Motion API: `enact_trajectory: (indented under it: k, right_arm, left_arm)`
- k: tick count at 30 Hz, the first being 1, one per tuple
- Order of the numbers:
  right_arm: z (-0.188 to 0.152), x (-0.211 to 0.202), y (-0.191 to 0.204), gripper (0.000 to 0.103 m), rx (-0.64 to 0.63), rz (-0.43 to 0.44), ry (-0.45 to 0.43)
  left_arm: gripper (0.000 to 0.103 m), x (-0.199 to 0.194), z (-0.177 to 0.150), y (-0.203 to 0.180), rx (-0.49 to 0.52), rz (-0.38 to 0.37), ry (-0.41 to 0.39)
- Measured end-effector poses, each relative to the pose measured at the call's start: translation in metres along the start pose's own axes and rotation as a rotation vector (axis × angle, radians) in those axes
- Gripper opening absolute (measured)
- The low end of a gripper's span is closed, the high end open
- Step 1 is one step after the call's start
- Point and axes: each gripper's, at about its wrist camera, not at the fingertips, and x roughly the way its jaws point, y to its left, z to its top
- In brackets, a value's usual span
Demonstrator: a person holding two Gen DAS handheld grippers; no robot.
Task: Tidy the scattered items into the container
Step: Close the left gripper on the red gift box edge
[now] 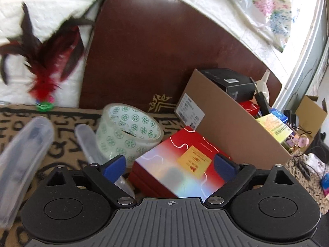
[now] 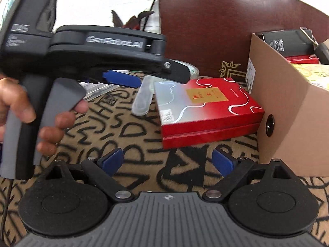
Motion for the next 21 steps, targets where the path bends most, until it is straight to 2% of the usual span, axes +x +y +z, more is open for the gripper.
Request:
enact_trajectory:
  k: [5, 7, 9, 12, 15, 18, 21]
  right_arm:
    - [0.006, 0.015, -0.004, 0.087, 0.018, -0.025, -0.008]
    - [0.007, 0.020, -0.005, 0.087, 0.027, -0.037, -0.008]
    - [0.009, 0.024, -0.008, 0.085, 0.048, -0.060, -0.003]
    - [0.009, 0.024, -0.015, 0.076, 0.095, -0.075, 0.014]
    - [0.008, 0.015, -0.014, 0.065, 0.079, -0.055, 0.027]
    - [0.002, 0.004, -0.007, 0.064, 0.041, -0.057, 0.030]
    - [-0.007, -0.012, -0.008, 0.064, 0.069, -0.032, 0.033]
  left_arm:
    - [0.092, 0.022, 0.003, 0.005, 0.023, -0.005, 0.032]
    - [0.088, 0.028, 0.003, 0.007, 0.008, -0.017, 0.055]
    - [0.083, 0.027, 0.001, 0.003, 0.014, 0.012, 0.052]
    - [0.077, 0.017, -0.004, -0.002, 0.036, 0.040, 0.047]
    - [0.070, 0.000, -0.012, -0.012, 0.044, 0.051, 0.038]
    - [0.069, -0.018, -0.023, -0.026, 0.072, 0.067, 0.043]
    - [0.070, -0.036, -0.038, -0.040, 0.061, 0.069, 0.042]
